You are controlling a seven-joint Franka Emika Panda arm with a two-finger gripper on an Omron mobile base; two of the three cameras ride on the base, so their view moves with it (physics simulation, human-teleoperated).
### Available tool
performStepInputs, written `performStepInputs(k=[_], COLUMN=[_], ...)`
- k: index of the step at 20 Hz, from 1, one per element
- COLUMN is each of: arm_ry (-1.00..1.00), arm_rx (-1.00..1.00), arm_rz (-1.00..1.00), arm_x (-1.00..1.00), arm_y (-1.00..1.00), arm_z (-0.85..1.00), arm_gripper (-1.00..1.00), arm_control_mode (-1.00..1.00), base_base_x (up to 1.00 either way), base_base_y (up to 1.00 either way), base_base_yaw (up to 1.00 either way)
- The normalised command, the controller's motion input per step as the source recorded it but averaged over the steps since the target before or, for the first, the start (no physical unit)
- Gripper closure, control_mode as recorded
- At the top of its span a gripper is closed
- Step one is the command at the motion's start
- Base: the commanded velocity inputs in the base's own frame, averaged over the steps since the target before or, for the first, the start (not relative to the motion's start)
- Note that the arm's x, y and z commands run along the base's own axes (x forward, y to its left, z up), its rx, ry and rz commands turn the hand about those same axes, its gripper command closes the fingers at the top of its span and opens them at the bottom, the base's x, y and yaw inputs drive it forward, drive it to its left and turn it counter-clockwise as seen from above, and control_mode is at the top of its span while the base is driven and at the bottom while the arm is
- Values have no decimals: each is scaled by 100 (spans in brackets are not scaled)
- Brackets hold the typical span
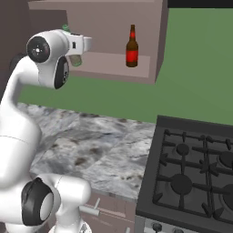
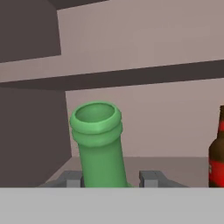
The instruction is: Sort all alcoholic drinks to one cabinet, and non-alcoholic drinks to the other.
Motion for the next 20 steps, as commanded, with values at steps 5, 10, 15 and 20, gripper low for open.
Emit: performStepInputs(k=[5, 10, 15, 20], arm_ry=[0, 3, 2, 0], arm_rx=[-1, -2, -1, -1], arm_rz=[0, 0, 0, 0], arm_x=[26, 18, 18, 19], arm_y=[0, 0, 0, 0], arm_z=[-4, -17, -15, -12], arm_gripper=[100, 100, 100, 100], arm_control_mode=[-100, -100, -100, -100], base_base_x=[0, 0, 0, 0], base_base_y=[0, 0, 0, 0], base_base_yaw=[0, 0, 0, 0])
